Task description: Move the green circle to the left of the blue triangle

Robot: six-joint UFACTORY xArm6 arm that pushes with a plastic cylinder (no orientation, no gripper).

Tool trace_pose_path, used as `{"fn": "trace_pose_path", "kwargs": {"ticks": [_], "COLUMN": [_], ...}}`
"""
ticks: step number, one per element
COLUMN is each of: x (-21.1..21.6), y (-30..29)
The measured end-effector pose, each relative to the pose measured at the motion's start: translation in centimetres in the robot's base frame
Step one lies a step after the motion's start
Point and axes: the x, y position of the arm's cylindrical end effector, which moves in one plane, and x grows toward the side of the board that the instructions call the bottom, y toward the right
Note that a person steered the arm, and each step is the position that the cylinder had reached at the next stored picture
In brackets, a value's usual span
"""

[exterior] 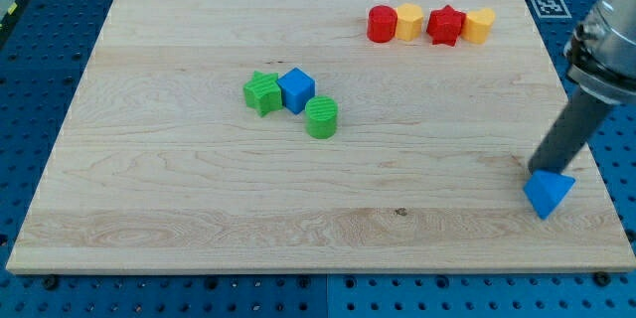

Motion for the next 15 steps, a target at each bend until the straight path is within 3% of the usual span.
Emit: {"fn": "trace_pose_path", "kwargs": {"ticks": [1, 2, 4, 5, 8, 10, 11, 12, 13, 14, 15], "x": [1.4, -0.7, -1.3, -5.0, -11.7, -13.6, -17.3, -15.6, -8.1, -6.3, -6.4], "y": [0.4, -1.9, -16.7, -22.6, -25.9, -30.7, -28.5, -22.5, -18.1, -17.2, -20.1]}}
